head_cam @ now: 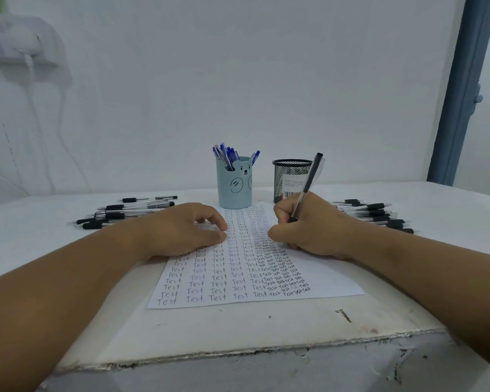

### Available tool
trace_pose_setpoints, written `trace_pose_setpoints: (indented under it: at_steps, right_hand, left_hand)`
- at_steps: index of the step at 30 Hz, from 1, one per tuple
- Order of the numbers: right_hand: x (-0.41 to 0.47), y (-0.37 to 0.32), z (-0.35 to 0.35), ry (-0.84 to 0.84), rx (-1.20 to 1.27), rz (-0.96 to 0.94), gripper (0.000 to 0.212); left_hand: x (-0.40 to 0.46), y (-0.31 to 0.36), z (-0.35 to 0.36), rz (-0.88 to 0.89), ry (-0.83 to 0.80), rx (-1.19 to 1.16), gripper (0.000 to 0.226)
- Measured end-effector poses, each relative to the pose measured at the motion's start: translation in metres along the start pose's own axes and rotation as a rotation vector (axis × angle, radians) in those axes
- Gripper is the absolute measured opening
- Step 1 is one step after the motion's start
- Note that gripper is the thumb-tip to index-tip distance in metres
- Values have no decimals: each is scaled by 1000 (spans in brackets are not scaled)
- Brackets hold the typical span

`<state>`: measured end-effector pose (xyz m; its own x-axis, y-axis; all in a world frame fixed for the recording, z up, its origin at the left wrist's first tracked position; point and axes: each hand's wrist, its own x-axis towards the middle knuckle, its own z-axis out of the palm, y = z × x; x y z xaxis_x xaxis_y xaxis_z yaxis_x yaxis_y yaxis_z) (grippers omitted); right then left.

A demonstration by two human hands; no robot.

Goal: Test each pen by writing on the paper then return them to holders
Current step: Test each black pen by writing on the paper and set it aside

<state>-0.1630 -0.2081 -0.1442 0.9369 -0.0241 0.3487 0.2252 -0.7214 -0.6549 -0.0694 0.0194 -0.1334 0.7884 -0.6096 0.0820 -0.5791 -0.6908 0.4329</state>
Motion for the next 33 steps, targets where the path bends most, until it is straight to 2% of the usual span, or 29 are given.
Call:
trace_pose_setpoints:
  at_steps: [29, 33]
  right_hand:
    - [2, 3, 0, 4, -69, -31, 40]
    - [1, 3, 0, 91, -55, -48, 46]
  left_hand:
    - [-1, 1, 0, 1, -10, -13, 16]
    - [-1, 1, 0, 2, -10, -5, 15]
